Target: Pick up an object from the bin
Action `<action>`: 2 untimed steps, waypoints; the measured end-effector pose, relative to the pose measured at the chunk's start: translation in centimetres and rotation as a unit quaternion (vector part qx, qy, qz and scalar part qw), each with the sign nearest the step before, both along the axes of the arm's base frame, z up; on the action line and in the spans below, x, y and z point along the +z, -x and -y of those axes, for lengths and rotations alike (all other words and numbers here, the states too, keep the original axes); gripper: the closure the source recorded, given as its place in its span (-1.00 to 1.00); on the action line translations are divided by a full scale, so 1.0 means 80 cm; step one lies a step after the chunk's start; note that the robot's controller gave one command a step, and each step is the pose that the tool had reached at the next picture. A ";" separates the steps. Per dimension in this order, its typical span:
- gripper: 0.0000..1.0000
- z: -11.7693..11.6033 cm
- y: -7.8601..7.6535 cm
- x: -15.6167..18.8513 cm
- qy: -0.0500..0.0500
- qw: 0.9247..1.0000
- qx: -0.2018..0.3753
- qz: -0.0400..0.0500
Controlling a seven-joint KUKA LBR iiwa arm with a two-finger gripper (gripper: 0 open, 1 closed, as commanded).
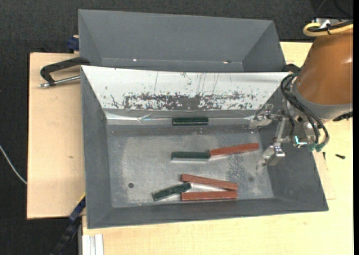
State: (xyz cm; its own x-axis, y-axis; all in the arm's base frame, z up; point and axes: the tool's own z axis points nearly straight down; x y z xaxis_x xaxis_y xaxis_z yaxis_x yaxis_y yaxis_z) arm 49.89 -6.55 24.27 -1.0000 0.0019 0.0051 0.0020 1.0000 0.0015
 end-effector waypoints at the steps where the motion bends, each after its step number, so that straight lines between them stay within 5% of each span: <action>1: -1.00 0.000 -0.001 0.004 0.000 1.000 0.001 0.003; 2: -1.00 -0.006 -0.014 -0.080 0.001 1.000 0.025 0.006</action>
Offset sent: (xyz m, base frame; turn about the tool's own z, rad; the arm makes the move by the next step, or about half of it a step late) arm 0.0199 0.0103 -0.1502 -0.1111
